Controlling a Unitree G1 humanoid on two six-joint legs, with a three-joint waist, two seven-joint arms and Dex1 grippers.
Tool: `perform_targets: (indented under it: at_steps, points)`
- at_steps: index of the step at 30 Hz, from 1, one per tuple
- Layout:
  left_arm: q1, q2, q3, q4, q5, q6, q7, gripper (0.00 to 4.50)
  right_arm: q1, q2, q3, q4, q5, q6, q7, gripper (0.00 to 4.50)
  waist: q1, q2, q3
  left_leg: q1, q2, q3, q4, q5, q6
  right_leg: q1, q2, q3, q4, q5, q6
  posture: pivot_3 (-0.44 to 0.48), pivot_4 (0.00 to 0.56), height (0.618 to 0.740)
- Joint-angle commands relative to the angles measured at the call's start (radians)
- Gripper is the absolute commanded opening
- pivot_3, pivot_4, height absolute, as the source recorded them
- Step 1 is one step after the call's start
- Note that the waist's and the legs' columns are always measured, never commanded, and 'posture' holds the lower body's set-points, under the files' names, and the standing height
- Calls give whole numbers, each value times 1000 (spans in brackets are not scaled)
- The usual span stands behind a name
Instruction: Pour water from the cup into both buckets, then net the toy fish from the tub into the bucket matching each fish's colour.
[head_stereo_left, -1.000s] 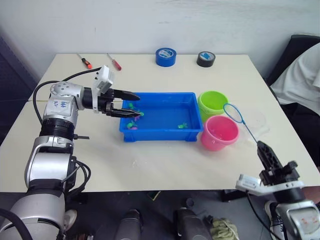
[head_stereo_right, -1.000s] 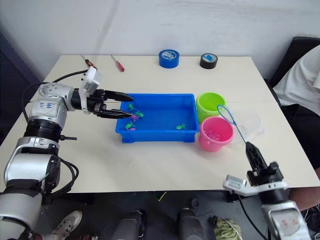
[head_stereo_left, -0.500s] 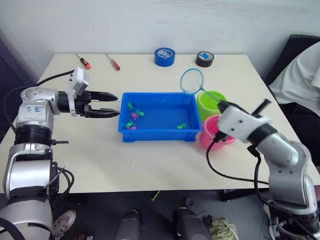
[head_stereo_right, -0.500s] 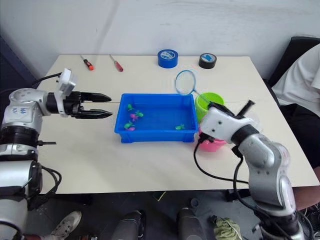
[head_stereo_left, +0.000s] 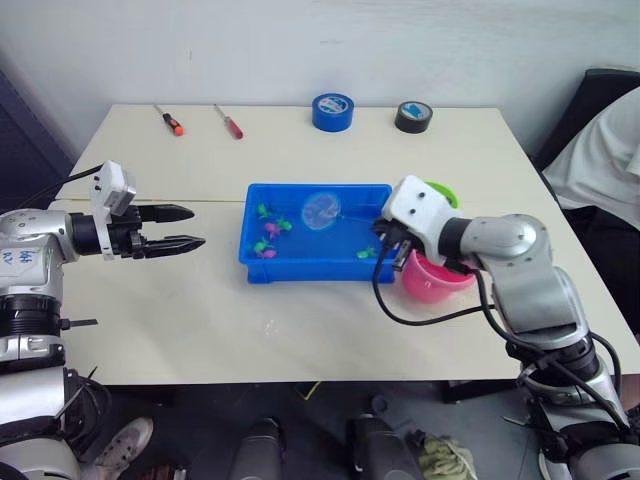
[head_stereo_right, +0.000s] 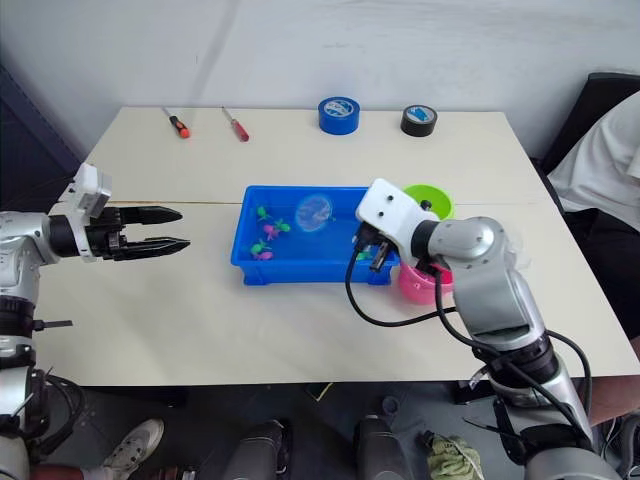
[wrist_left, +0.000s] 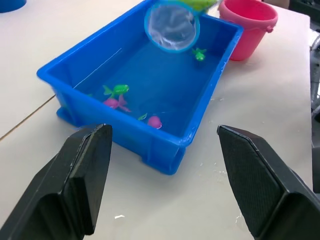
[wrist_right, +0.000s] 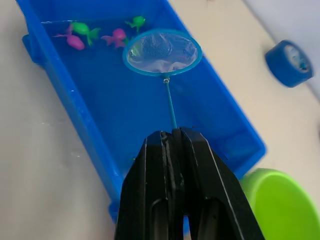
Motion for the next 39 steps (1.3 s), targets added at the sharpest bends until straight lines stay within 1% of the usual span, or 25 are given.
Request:
perform_targets:
  at_steps: [1, 7, 14, 33, 37, 39]
  points:
    - [38, 19, 56, -71, -47, 21, 29, 3686, -32, 14, 44, 16, 6, 25, -39, 0, 0, 0, 0, -1, 0, 0, 0, 0, 0, -1, 1, 0, 0, 0, 0, 0, 150, 734]
    - [89, 26, 75, -140, -74, 58, 58, 3686, -32, 6, 101, 36, 29, 31, -47, 0, 0, 0, 0, -4, -1, 0, 1, 0, 0, -2, 4, 0, -1, 0, 0, 0, 150, 734]
    - [123, 35, 85, -186, -89, 84, 78, 3686, -49, 27, 150, 78, 49, 16, -56, 0, -4, 0, 0, -4, -1, 0, 1, 0, 0, -3, 6, 0, -1, 0, 0, 0, 150, 734]
    - [187, 54, 110, -248, -120, 106, 114, 3686, -131, 148, 271, 222, 62, -64, -71, 0, -13, 0, 0, -7, 0, -1, 0, 0, 0, -6, 6, 0, -1, 0, 0, 0, 150, 734]
    - [208, 57, 121, -271, -130, 117, 125, 3686, -141, 186, 276, 246, 77, -64, -71, 0, -21, 0, 0, -7, 1, -1, 0, 0, 0, -6, 5, 0, -2, 0, 0, 0, 150, 734]
    - [214, 57, 125, -280, -134, 121, 130, 3686, -144, 211, 268, 255, 91, -55, -73, 0, -24, 0, 0, -7, 1, -1, 0, 0, 0, -6, 2, 0, -2, 0, 0, 0, 150, 734]
